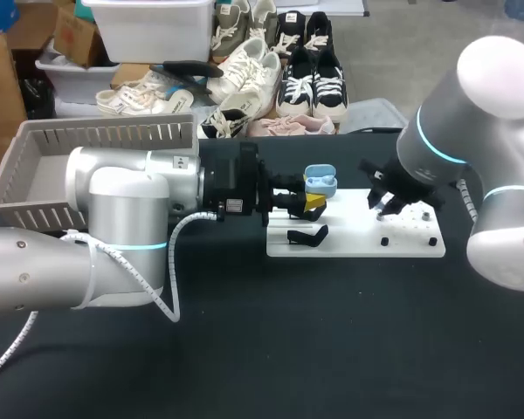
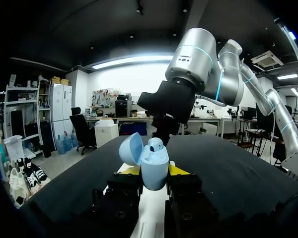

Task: Pick up each earbud case from the left stands, insert the matching earbuds, close the lid, and place the case in the box.

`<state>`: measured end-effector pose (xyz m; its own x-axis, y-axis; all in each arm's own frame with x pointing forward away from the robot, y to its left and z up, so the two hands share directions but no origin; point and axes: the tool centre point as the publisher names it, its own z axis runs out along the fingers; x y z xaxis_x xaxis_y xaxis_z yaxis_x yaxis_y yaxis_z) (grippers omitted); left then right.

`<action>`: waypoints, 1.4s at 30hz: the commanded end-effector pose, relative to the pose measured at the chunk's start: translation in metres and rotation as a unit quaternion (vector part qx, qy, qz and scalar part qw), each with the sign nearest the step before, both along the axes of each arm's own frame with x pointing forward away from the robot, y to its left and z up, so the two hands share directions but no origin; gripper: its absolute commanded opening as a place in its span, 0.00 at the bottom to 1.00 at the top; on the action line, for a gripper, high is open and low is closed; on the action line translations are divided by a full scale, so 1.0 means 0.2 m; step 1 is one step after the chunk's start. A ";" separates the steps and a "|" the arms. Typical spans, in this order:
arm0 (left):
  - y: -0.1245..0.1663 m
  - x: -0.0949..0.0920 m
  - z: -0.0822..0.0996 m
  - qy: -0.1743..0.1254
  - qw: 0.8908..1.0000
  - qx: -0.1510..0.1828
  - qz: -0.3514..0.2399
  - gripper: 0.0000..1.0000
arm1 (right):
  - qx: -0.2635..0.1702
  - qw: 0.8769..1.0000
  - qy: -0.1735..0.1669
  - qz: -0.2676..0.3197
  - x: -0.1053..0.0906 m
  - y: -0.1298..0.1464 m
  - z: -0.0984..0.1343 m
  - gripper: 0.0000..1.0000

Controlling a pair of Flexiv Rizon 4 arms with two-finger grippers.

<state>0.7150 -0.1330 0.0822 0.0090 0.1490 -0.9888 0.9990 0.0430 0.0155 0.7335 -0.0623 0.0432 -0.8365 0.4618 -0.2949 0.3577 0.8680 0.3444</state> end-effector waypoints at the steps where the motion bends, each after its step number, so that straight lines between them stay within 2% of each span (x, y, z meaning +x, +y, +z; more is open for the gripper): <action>1: 0.00 0.00 -0.01 -0.001 1.000 -0.002 0.000 0.00 | 0.030 0.999 -0.030 0.014 -0.07 -0.06 0.01 0.00; 7: 0.00 0.00 -0.01 -0.001 1.000 -0.002 0.000 0.00 | 0.029 0.998 -0.041 0.038 -0.13 -0.12 0.10 0.00; 11: 0.00 0.00 -0.01 -0.001 1.000 -0.002 0.000 0.00 | 0.011 0.997 -0.036 0.064 -0.18 -0.17 0.18 0.00; 15: 0.00 0.00 -0.01 -0.001 1.000 -0.002 0.000 0.00 | -0.023 0.994 -0.022 0.109 -0.21 -0.19 0.26 0.00; 19: 0.00 0.00 -0.01 -0.001 1.000 -0.002 0.000 0.00 | -0.072 0.984 -0.005 0.161 -0.23 -0.19 0.35 0.00; 25: 0.00 0.00 -0.01 -0.001 1.000 -0.002 0.000 0.00 | -0.125 0.958 0.031 0.255 -0.27 -0.13 0.46 0.00; 30: 0.00 0.00 -0.01 -0.001 1.000 -0.002 0.000 0.00 | -0.139 0.937 0.044 0.318 -0.31 -0.08 0.52 0.00; 34: 0.00 0.00 -0.01 -0.001 1.000 -0.002 0.000 0.00 | -0.157 0.912 0.062 0.374 -0.35 -0.04 0.54 0.00; 42: 0.00 0.00 -0.01 -0.001 1.000 -0.002 0.000 0.00 | -0.170 0.883 0.075 0.431 -0.41 0.04 0.60 0.00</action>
